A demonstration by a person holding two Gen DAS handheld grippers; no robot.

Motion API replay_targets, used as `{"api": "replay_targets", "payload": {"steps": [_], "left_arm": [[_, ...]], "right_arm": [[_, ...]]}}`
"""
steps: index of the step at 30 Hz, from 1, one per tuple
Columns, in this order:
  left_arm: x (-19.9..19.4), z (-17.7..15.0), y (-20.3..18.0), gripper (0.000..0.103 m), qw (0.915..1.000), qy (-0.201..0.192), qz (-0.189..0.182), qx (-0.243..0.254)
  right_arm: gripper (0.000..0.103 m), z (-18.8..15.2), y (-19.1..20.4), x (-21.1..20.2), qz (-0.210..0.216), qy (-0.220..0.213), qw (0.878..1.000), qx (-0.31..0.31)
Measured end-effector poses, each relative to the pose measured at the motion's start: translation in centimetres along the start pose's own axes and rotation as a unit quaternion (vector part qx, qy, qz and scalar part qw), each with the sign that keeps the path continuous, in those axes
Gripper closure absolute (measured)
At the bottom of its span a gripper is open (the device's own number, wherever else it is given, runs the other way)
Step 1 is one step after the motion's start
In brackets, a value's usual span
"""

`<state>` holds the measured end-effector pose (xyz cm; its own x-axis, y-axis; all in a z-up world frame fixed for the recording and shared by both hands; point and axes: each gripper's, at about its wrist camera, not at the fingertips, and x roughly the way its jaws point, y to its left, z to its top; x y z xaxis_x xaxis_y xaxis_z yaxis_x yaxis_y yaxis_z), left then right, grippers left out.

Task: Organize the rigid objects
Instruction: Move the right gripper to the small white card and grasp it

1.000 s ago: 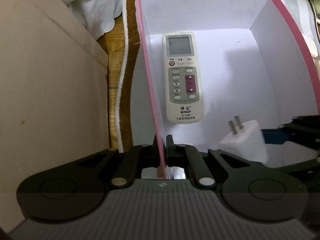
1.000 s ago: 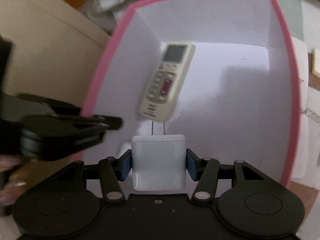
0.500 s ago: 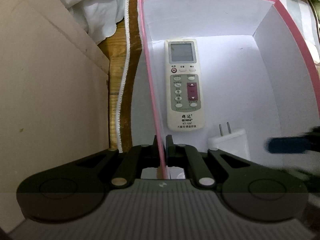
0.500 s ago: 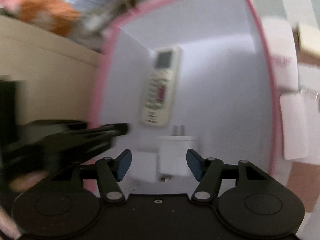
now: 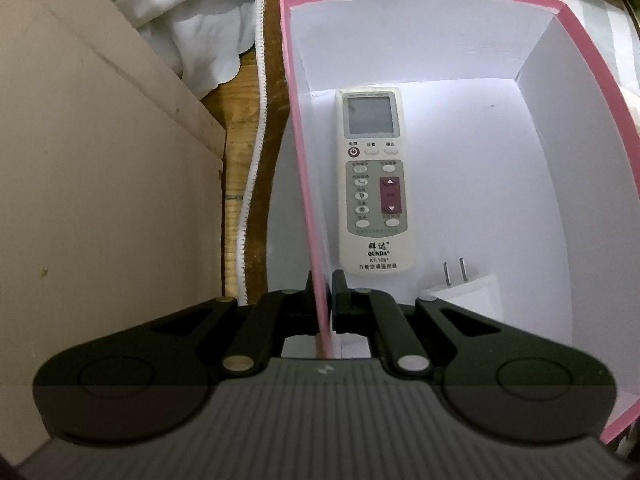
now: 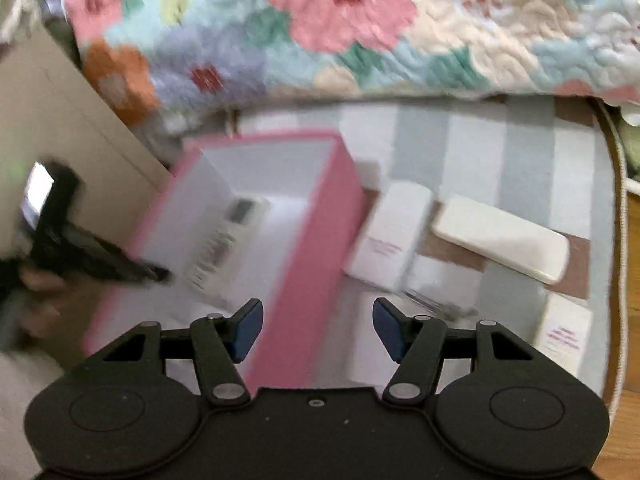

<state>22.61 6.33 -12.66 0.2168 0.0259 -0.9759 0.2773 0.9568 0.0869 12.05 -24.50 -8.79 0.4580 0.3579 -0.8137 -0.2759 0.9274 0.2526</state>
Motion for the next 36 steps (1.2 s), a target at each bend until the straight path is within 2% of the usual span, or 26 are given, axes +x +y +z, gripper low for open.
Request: {"api": "replay_targets", "payload": {"steps": [2,7,11,13,15,16,18,19,24,26,31,32,33,34,36], "left_arm": [[0.1,0.1,0.0,0.099,1.0,-0.002,0.0,-0.001],[0.2,0.0,-0.1,0.099,1.0,-0.006,0.004,-0.001],[-0.2,-0.5,-1.1,0.097,0.9994,-0.011,0.032,0.009],[-0.2,-0.7,-2.0,0.095,0.9981,-0.017,0.054,0.023],[-0.3,-0.9,-2.4,0.094,0.9974,-0.021,0.063,0.028],[-0.3,-0.9,-2.3,0.094,0.9976,-0.02,0.061,0.024],[-0.4,-0.8,-2.1,0.095,0.9982,-0.019,0.054,0.016],[-0.4,-0.7,-2.1,0.095,0.9983,-0.02,0.053,0.015],[-0.6,-0.8,-2.1,0.095,0.9979,-0.026,0.057,0.015],[-0.8,-0.9,-1.7,0.095,0.9983,-0.025,0.053,-0.003],[-1.2,-1.2,-1.2,0.095,0.9982,-0.037,0.045,-0.009],[-1.2,-1.3,-0.9,0.096,0.9984,-0.038,0.039,-0.012],[-1.3,-1.4,-0.8,0.096,0.9985,-0.039,0.036,-0.015],[-1.4,-1.4,-0.6,0.096,0.9986,-0.039,0.032,-0.017],[-1.5,-1.6,-0.4,0.097,0.9986,-0.041,0.03,-0.017]], "right_arm": [[0.036,-1.2,-0.1,1.6,-0.02,0.017,0.999,-0.028],[0.036,-2.6,-0.5,5.3,-0.03,0.039,0.998,-0.044],[0.038,-3.3,0.1,7.9,-0.045,0.055,0.995,-0.073],[0.037,-3.6,0.2,8.3,-0.053,0.032,0.994,-0.094],[0.036,-3.5,0.1,8.4,-0.055,0.027,0.994,-0.096],[0.039,-3.5,0.2,8.2,-0.06,0.028,0.993,-0.098],[0.055,-3.2,0.5,8.0,-0.077,0.036,0.991,-0.105],[0.058,-3.0,0.5,8.0,-0.077,0.042,0.992,-0.095],[0.058,-2.5,0.3,7.2,-0.089,0.047,0.993,-0.053],[0.058,-2.6,0.1,6.7,-0.089,0.043,0.995,-0.026],[0.059,-2.1,-0.8,4.3,-0.074,-0.003,0.995,0.062],[0.081,-1.9,-0.9,3.7,-0.071,-0.017,0.995,0.074],[0.089,-1.6,-1.0,3.2,-0.064,-0.026,0.994,0.087],[0.094,-1.4,-1.1,2.7,-0.052,-0.037,0.992,0.106],[0.094,-0.8,-0.6,1.6,-0.042,-0.053,0.992,0.108]]}}
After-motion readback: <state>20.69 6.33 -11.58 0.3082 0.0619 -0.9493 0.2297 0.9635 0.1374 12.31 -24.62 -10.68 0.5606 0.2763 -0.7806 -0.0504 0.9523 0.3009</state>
